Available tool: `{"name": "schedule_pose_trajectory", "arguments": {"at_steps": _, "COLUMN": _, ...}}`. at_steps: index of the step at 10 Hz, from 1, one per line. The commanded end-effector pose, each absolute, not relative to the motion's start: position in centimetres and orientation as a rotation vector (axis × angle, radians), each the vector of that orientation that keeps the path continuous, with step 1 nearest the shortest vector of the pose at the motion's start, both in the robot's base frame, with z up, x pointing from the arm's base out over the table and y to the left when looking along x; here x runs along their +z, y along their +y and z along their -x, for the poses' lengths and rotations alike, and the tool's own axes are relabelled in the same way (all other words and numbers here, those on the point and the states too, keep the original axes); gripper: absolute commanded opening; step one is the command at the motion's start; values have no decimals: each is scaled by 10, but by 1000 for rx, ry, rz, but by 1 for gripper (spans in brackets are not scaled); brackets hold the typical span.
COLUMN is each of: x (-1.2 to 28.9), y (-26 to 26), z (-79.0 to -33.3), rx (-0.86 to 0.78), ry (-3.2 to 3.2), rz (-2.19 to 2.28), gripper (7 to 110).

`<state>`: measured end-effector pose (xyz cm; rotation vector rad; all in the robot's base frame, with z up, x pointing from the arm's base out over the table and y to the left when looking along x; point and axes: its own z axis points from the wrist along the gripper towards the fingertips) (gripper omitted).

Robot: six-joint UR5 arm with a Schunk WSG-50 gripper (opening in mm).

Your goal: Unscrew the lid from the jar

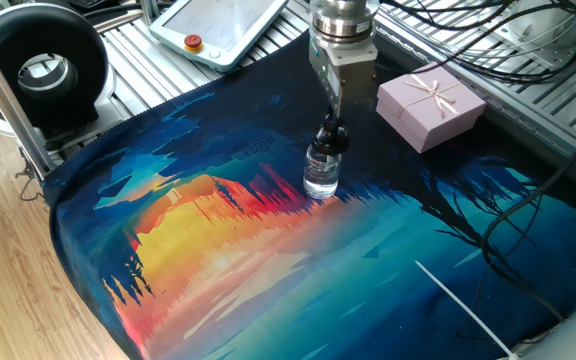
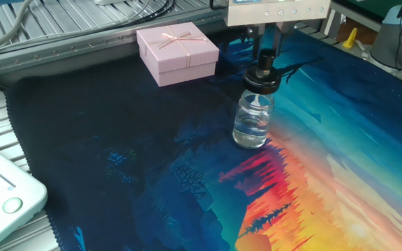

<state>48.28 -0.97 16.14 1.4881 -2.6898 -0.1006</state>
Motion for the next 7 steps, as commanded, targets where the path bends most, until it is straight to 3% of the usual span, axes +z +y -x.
{"name": "schedule_pose_trajectory", "arguments": {"at_steps": 1, "x": 167, "y": -7, "z": -491, "rx": -81, "ry": -2819, "rz": -1205, "gripper": 7}}
{"name": "schedule_pose_trajectory", "arguments": {"at_steps": 5, "x": 155, "y": 15, "z": -506, "rx": -181, "ry": -3026, "rz": -656, "gripper": 7}}
{"name": "schedule_pose_trajectory", "arguments": {"at_steps": 7, "x": 155, "y": 8, "z": -505, "rx": -125, "ry": -3054, "rz": -405, "gripper": 7}}
